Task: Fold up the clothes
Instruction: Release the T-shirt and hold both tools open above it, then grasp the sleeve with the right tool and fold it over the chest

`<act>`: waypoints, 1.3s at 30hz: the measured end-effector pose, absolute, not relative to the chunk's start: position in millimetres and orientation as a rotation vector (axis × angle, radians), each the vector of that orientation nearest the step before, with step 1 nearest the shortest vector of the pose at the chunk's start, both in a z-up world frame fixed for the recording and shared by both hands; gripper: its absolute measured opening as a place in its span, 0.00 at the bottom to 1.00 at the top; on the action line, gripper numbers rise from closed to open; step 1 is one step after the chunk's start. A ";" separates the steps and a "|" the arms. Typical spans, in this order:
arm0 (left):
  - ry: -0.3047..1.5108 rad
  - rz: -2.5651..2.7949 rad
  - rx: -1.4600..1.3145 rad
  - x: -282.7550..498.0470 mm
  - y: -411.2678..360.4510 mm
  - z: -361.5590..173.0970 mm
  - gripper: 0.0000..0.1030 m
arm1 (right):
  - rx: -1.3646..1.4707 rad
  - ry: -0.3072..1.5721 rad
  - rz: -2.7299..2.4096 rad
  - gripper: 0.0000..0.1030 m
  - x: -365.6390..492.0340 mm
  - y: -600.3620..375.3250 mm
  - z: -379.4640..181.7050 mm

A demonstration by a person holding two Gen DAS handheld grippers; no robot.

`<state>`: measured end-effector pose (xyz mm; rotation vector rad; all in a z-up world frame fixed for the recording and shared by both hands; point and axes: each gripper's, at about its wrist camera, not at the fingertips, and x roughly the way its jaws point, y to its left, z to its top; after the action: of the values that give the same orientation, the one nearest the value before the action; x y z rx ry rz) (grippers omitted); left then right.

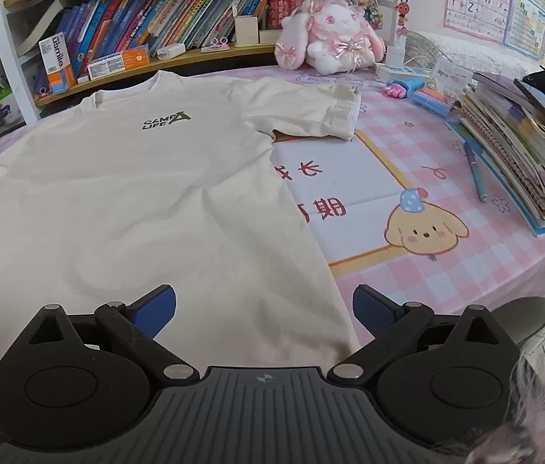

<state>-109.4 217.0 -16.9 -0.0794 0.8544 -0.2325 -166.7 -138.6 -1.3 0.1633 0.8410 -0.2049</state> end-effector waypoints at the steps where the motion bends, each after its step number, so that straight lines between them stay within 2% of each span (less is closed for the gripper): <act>1: 0.857 -0.225 -0.081 -107.4 214.7 -16.9 0.89 | 0.165 0.842 -0.199 0.96 -162.9 -140.8 -2.5; 16: 0.897 -0.126 -0.049 -61.0 124.0 -10.7 0.89 | 0.280 0.856 -0.109 0.96 -82.6 -227.8 -14.4; 22: 0.929 -0.058 -0.022 -52.8 91.3 -11.3 0.89 | 0.383 0.884 -0.042 0.92 -54.9 -269.0 -21.2; 26: 0.945 -0.006 -0.026 -50.3 72.8 -11.5 0.89 | 0.469 0.901 0.007 0.82 -38.2 -294.7 -25.6; 35: 0.982 0.066 -0.014 -52.8 42.6 -11.9 0.89 | 0.747 0.930 0.080 0.49 -0.3 -349.1 -46.1; 37: 0.996 0.078 -0.016 -54.4 37.7 -13.0 0.89 | 0.802 0.945 0.091 0.43 8.0 -357.6 -53.8; 39: 1.009 0.090 -0.013 -55.9 33.9 -14.2 0.89 | 0.845 0.953 0.096 0.42 15.4 -364.6 -60.0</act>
<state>-55.9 33.9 -14.2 -0.0132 1.0088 0.0897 15.4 -364.6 -60.0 0.8454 0.9534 0.0961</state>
